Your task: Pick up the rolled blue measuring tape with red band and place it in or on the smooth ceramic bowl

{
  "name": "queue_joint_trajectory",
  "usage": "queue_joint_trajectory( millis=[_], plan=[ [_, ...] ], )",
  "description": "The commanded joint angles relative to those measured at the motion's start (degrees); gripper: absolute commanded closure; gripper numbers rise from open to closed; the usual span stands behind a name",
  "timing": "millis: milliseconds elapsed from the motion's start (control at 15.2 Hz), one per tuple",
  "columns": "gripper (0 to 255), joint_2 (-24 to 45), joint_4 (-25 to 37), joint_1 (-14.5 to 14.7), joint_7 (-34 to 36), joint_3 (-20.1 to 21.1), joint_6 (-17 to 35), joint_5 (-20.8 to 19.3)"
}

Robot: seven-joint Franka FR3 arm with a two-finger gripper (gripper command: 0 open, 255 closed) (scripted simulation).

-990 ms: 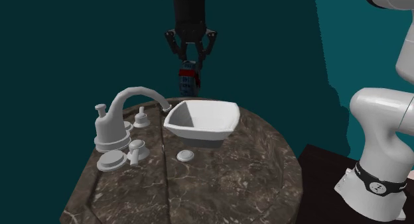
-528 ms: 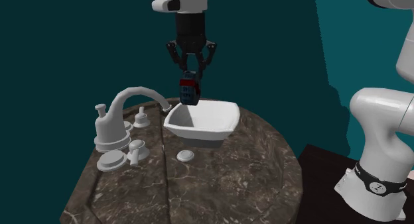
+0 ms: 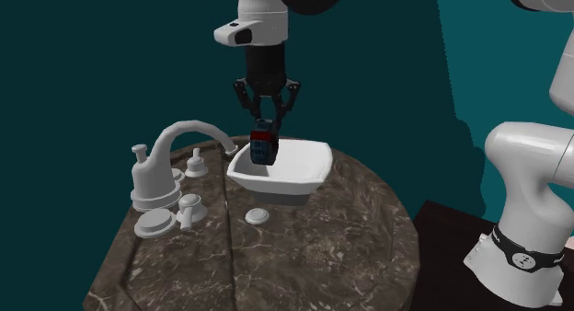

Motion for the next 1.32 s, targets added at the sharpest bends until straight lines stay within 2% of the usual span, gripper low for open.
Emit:
queue_joint_trajectory(
  millis=[0,198,726,792,1122,1254],
  plan=[
    [255,0.09,-1.45,0.02,0.17,0.04,1.57,0.05],
    [255,0.27,-3.73,0.03,0.36,0.08,3.96,0.13],
    [255,0.27,-3.73,0.07,0.36,0.04,3.96,0.14],
    [0,0.25,-3.67,0.06,0.34,0.03,3.89,0.13],
    [0,0.27,-3.73,0.07,0.36,0.04,3.97,0.14],
    [0,0.04,-0.12,0.28,0.43,0.13,0.16,0.02]
  ],
)
